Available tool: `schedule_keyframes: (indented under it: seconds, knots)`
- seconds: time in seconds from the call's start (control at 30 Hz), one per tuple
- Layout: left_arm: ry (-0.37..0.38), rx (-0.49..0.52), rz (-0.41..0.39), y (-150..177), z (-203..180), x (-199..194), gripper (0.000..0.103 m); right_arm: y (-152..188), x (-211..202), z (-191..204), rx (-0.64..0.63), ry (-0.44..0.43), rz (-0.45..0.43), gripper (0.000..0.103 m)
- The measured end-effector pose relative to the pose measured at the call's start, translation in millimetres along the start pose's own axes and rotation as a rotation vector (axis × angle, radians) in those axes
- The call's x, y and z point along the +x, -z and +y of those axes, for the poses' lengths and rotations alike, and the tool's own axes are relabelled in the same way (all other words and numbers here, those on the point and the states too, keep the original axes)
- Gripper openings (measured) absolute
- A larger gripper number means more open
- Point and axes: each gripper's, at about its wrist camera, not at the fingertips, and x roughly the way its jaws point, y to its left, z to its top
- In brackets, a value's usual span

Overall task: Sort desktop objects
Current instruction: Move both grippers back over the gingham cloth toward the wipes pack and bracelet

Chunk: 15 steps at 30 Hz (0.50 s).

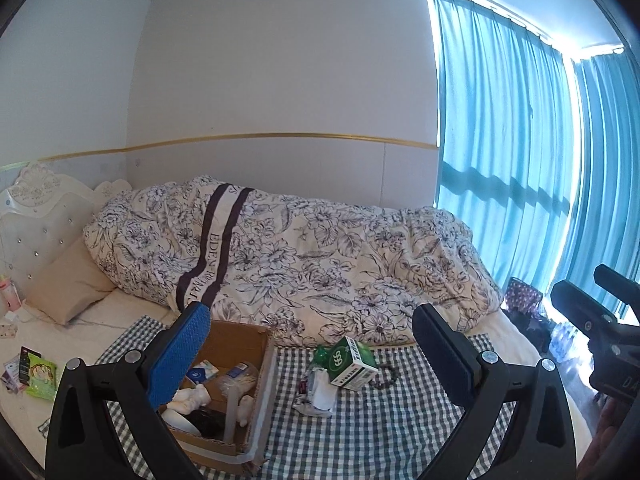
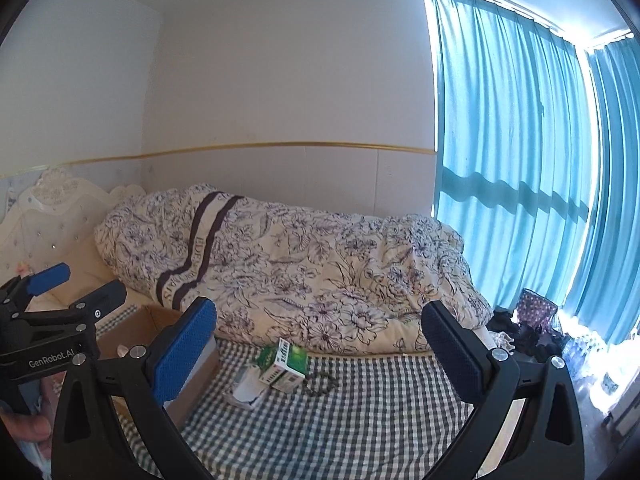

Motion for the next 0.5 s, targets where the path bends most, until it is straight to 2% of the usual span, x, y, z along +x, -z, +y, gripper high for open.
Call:
schedule_keyframes:
  seconds: [0.2,0.33,0.5]
  knots:
    - [0.006,0.011,0.045,13.1,-9.4,30.3,0.103,14.9,27.6,-8.6,0.008,-0.004,0.063,0.103]
    - [0.006,0.019,0.08,24.5,-14.3,53.5,0.103,30.2,56.4,-15.9,0.035,-0.036,0.15,0.103]
    - [0.011,0.029,0.128,41.0,-20.7,84.7,0.103,51.1,85.3,-25.4,0.051,-0.024,0.188,0.103]
